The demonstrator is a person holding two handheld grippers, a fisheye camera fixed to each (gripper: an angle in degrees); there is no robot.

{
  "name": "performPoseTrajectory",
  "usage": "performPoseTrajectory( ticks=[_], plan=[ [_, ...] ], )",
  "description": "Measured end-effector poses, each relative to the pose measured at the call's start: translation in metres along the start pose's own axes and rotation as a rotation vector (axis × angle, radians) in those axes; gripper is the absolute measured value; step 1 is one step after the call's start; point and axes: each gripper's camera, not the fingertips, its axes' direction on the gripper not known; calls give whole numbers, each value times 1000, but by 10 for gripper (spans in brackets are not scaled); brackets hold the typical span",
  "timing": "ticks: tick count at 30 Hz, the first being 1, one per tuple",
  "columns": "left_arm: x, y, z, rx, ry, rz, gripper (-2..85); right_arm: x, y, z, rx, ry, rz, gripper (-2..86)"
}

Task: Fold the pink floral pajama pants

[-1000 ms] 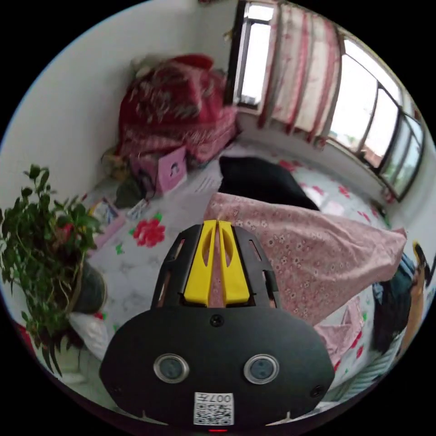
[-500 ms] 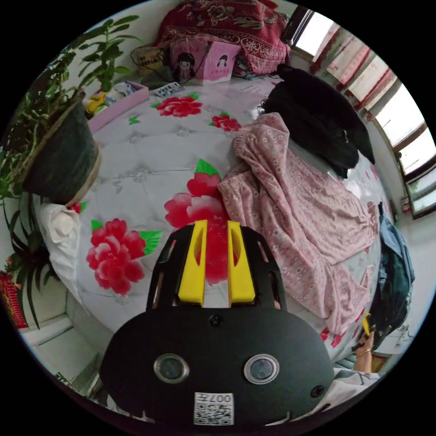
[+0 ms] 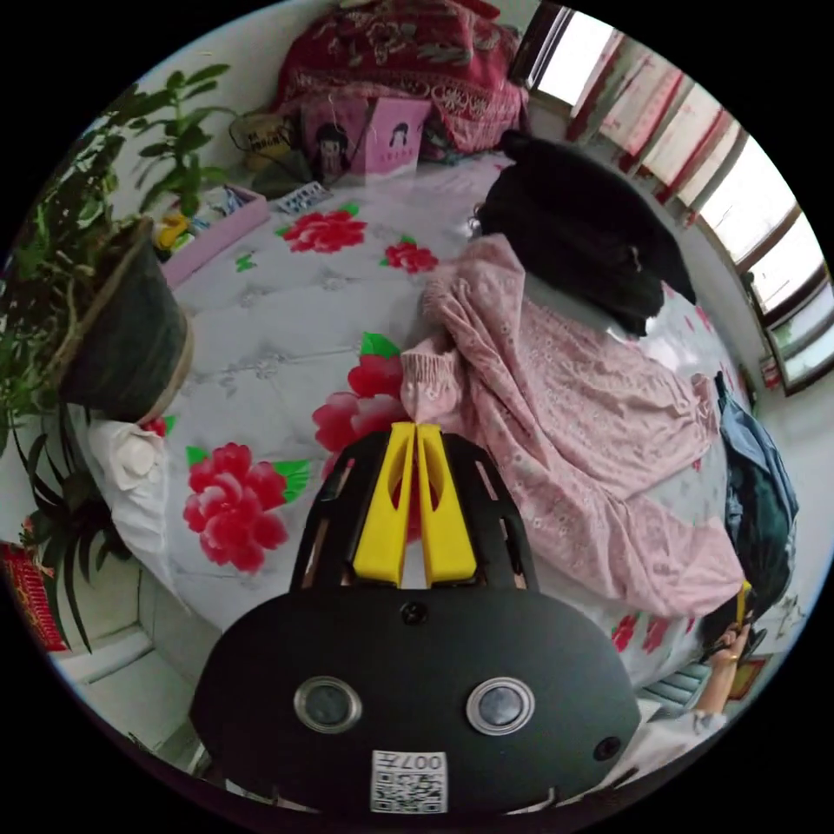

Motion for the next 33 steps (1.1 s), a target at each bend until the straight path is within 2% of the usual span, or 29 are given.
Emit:
performPoseTrajectory(
  ticks=[2,6,8,11,13,15,20,24,33],
  plan=[
    [-22,24,-39,31,61,2,-10,-16,-4,-45,62,-31,-24,-2],
    [-49,59,-75,57,51,-39,-10,-84,-13,-111,168,7,-183,-1],
    [-56,76,-65,-6,31,-69,-10,-114,-20,-110,156,105,-272,1],
    [-53,94,-47,-58,-1,-82,-10,-136,-34,-51,31,314,-370,10],
    [-48,101,-41,-75,-25,-67,-10,-125,-41,3,-98,386,-389,23],
    [-44,105,-40,-81,-44,-53,-10,-99,-41,65,-315,421,-362,37],
    [-39,121,-45,-89,-69,-59,-10,-64,-6,70,-303,448,-352,41],
    [-35,128,-42,-107,-73,-104,-10,-7,20,73,-440,532,-310,45],
    [-15,120,-44,-128,-101,-141,-10,56,21,110,-535,678,-257,52]
  ],
)
